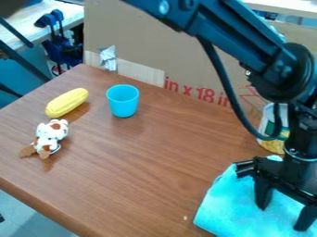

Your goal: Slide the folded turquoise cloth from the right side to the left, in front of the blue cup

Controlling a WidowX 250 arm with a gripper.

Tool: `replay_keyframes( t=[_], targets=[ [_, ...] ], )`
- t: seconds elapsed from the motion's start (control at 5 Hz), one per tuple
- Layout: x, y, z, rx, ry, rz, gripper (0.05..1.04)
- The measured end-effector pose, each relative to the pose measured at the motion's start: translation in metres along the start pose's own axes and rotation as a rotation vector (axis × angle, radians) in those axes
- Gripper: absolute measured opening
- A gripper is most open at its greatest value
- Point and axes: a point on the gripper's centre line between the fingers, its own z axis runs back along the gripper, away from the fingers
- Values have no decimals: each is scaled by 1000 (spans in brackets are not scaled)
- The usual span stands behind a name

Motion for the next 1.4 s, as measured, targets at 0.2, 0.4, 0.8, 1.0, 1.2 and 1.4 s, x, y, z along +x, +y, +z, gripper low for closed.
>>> replay_keyframes(
  t=[0.2, 0.4, 0.8, 1.0, 1.2, 1.4],
  targets=[
    [-43, 35, 12, -39, 62, 78, 1001],
    [-59, 82, 19, -97, 85, 153, 1001],
    [-59, 158, 27, -88, 171, 207, 1001],
    [-60, 168, 31, -103, 239, 192, 1001],
    [-66, 163, 34, -62, 285, 192, 1001],
    [-60, 133, 65, 6, 133, 156, 1001]
  ],
)
